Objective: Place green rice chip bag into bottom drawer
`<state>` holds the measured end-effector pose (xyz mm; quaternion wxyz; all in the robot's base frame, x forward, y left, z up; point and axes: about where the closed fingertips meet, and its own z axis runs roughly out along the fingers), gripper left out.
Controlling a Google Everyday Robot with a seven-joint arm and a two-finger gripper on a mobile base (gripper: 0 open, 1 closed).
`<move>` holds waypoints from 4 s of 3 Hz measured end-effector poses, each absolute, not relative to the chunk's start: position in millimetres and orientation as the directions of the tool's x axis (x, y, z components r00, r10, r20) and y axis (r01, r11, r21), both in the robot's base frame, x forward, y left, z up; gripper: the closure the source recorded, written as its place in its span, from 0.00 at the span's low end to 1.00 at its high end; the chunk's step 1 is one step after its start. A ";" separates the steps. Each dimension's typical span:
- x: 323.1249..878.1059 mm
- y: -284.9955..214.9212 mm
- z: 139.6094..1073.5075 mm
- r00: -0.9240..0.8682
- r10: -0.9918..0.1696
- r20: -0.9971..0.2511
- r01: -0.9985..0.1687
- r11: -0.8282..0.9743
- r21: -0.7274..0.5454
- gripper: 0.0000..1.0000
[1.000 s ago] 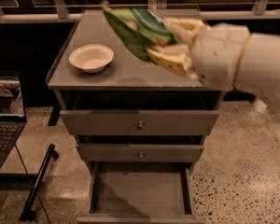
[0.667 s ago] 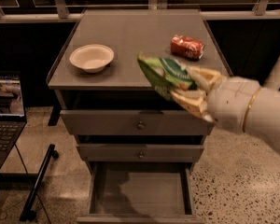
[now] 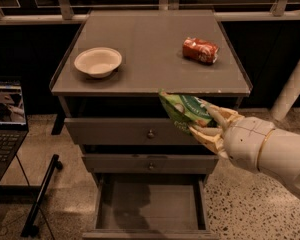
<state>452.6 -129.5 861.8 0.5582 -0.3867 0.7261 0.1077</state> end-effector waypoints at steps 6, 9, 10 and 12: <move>370.5 -227.3 607.0 -0.355 0.273 -0.894 -0.281 0.881 0.380 1.00; 396.1 -259.5 548.8 -0.376 0.358 -0.855 -0.196 0.871 0.451 1.00; 430.6 -269.2 488.5 -0.451 0.425 -0.785 -0.142 0.834 0.533 1.00; 471.3 -258.5 404.8 -0.574 0.518 -0.635 -0.011 0.770 0.638 1.00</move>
Offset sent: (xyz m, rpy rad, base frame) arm -0.0886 -0.0954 -0.1620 0.3314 0.1531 -0.4484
